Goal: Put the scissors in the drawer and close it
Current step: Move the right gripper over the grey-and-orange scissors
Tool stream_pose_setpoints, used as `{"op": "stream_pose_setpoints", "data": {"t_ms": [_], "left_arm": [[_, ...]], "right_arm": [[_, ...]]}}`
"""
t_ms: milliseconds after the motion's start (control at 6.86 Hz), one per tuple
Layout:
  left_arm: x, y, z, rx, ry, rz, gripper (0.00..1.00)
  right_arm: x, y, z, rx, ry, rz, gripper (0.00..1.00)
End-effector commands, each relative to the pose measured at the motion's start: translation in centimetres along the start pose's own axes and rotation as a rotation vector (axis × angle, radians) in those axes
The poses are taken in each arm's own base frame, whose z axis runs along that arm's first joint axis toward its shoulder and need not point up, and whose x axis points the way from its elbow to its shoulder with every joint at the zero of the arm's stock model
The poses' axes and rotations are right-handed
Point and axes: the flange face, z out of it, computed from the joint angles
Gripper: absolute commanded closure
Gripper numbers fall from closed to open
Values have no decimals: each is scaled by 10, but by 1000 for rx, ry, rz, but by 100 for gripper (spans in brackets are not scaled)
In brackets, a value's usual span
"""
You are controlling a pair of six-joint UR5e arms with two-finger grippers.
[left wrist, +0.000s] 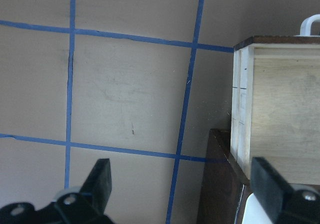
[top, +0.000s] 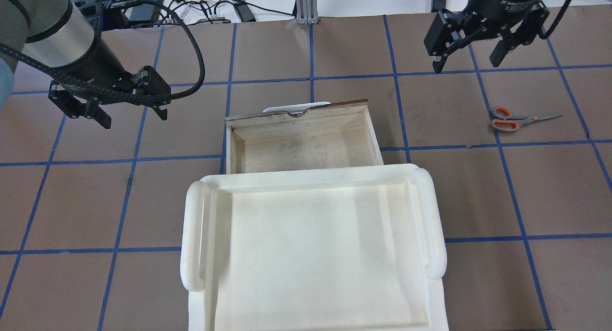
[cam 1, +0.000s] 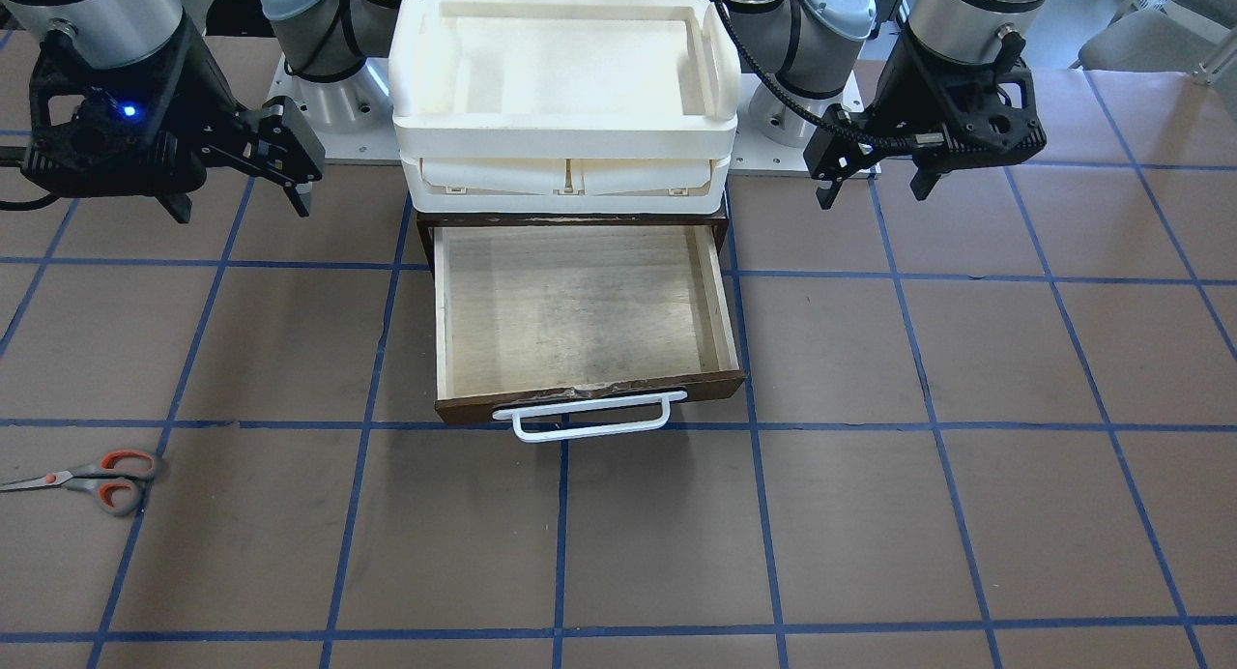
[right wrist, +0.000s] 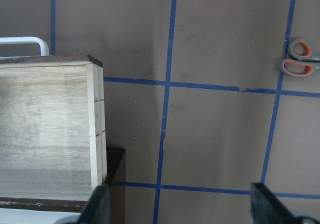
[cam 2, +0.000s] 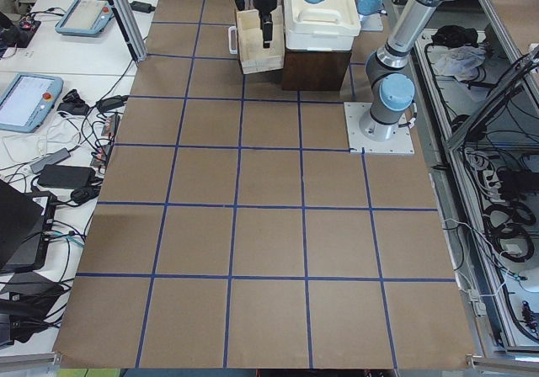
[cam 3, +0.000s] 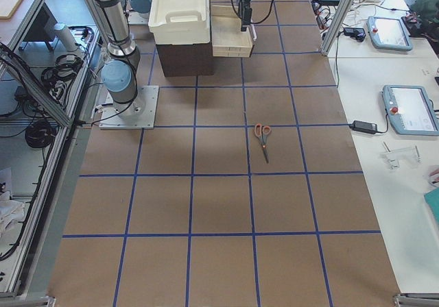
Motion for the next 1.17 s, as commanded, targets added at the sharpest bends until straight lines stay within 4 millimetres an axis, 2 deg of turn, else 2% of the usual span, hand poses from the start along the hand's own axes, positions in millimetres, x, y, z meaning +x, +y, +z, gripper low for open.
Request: {"op": "stream_pose_setpoints", "data": {"t_ms": [0,146,292,583,875,1021], "left_arm": [[-1,0,0,0,-1,-2,0],[-2,-1,1,-1,0,-4,0],[-2,-1,1,0,2,-6,0],[-2,-1,0,1,2,-6,0],[-3,-1,0,3,3,-7,0],[-3,-1,0,1,3,-7,0]], "right_arm": [[1,-2,-1,18,6,4,0],[7,-11,-2,65,-2,21,0],[5,-17,17,55,-30,28,0],[9,-22,8,136,-1,37,0],[17,-22,15,120,4,53,0],[24,-22,27,100,0,67,0]]}}
